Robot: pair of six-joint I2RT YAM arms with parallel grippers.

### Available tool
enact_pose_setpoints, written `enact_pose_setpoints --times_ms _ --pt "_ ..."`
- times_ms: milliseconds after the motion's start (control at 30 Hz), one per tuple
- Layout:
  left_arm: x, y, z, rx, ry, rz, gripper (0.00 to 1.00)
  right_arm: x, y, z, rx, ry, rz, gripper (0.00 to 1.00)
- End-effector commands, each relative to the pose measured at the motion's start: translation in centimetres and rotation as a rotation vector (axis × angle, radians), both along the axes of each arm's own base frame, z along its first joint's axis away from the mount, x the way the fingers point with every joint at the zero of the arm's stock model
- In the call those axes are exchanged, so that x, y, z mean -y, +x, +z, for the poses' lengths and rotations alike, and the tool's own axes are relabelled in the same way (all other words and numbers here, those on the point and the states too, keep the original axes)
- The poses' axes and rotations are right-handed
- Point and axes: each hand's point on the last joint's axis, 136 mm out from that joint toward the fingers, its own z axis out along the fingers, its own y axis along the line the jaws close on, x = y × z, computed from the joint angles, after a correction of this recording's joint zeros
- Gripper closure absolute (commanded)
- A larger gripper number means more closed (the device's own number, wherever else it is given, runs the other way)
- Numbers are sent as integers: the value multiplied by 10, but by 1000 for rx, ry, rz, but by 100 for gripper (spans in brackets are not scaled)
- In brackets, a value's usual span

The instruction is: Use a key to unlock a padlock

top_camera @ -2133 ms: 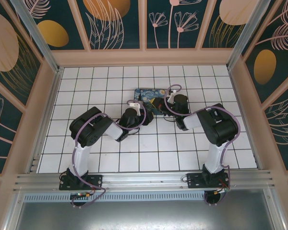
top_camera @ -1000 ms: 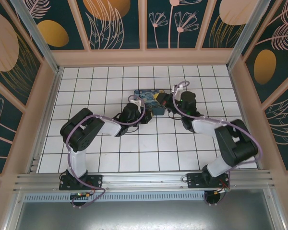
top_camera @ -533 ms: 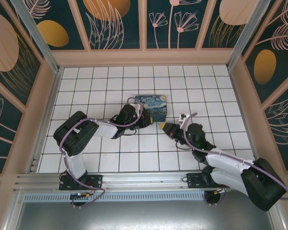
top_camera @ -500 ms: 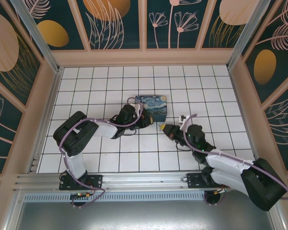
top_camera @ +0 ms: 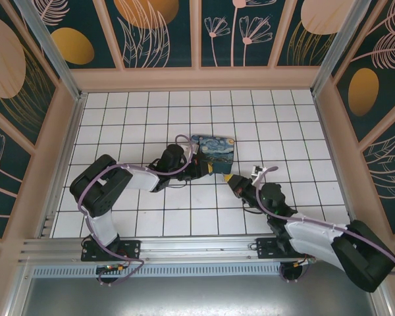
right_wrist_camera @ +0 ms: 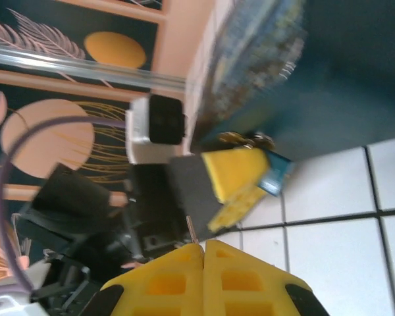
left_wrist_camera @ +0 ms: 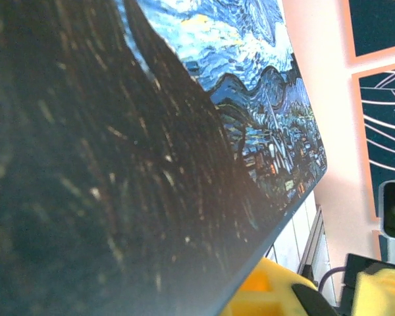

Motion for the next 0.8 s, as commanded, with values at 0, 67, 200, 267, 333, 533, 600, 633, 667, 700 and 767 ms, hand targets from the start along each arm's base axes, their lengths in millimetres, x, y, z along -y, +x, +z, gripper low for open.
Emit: enact_pose_setpoints --times_ms 0,67,200,267,333,533,600,633,667,700,767 --pt "4 3 30 69 -76 -13 100 27 -21 -56 -75 -122 -45 100" --pt "5 4 31 69 -80 -14 100 33 -16 -44 -49 -133 -78 100" --pt "6 6 31 75 -90 -6 100 40 -13 -32 -20 -121 -86 100" --pt "7 7 29 71 -97 -5 100 36 -7 -18 5 -176 -74 100" --pt "9 9 26 68 -105 -5 100 21 3 -6 22 -235 -24 100" --pt "12 14 28 66 -131 3 100 -28 32 17 61 -289 80 100" --pt "12 16 29 67 -134 10 100 -31 34 13 54 -260 77 100" --pt "12 17 29 66 -137 14 100 -30 34 8 43 -258 75 100" --pt "12 17 29 64 -140 15 100 -29 34 4 36 -253 73 100" --pt "12 19 28 59 -142 21 100 -28 33 0 27 -244 71 100" --pt "11 21 25 45 -151 37 100 -26 30 -7 16 -219 69 100"
